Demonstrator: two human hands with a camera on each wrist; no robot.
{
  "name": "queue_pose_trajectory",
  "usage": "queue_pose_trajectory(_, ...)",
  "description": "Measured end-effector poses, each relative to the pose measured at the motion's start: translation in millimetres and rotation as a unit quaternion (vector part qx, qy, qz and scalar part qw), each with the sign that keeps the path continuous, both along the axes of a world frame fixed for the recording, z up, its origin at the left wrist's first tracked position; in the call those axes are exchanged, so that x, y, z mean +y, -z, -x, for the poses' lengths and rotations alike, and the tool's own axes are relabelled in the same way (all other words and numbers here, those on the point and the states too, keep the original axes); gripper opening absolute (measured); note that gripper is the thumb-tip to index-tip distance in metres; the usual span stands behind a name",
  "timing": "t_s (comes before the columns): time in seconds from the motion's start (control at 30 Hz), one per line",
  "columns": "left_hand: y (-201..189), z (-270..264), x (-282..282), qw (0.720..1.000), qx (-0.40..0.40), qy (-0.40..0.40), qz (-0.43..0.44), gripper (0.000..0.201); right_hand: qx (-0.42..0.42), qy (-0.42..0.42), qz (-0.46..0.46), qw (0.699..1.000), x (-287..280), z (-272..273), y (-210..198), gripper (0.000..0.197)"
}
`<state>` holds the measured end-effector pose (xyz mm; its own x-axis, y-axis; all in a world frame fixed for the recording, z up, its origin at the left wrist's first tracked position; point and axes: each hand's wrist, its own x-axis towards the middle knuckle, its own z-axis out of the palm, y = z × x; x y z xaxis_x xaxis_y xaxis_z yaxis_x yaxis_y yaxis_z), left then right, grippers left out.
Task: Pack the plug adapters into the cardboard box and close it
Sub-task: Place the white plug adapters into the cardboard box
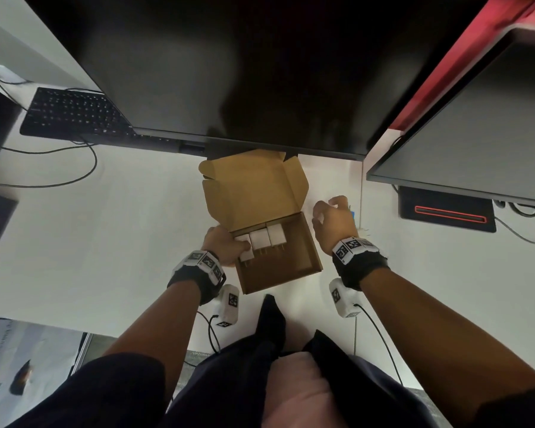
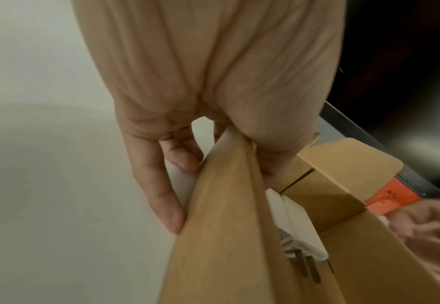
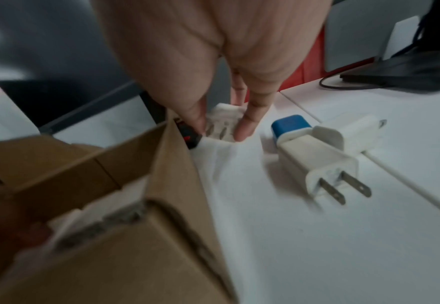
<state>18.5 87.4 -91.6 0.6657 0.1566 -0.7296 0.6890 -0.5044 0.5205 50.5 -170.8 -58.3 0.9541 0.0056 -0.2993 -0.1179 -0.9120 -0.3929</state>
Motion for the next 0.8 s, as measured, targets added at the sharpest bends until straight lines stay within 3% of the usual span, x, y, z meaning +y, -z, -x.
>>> queue_pose_trajectory(0.1,6.2,-0.4,1.5,1.000,-0.001,0.000,0.004,0.053,-0.090,-0.007,-0.093,0.992,-3.5,12.8,-11.1,0.018)
queue_pose_trajectory(0.2,5.8,-0.6,1.5,1.000,-0.001,0.003,0.005,0.047,-0.103,-0.103,-0.141,0.979,-1.8,30.2,-17.1,0.028)
queue_pose_trajectory(0.33,-5.2,1.1,-1.3,1.000,-0.014,0.017,-0.005,0.032,-0.077,-0.208,-0.043,0.974,10.2,40.9,-13.3,0.031)
queue_pose_trajectory(0.47,-6.8,1.8,-1.7,0.999,-0.024,0.023,-0.012,0.035,-0.055,-0.279,0.098,0.954,24.6,31.8,-9.4,0.023)
queue_pose_trajectory(0.7,-5.8,2.0,-0.9,0.999,-0.025,0.024,-0.006,0.025,-0.031,-0.320,0.223,0.920,42.4,23.2,-5.4,0.032)
queue_pose_trajectory(0.8,-5.6,2.5,-1.0,0.999,-0.024,0.022,-0.005,0.023,-0.031,-0.307,0.241,0.920,43.5,29.1,-5.7,0.032)
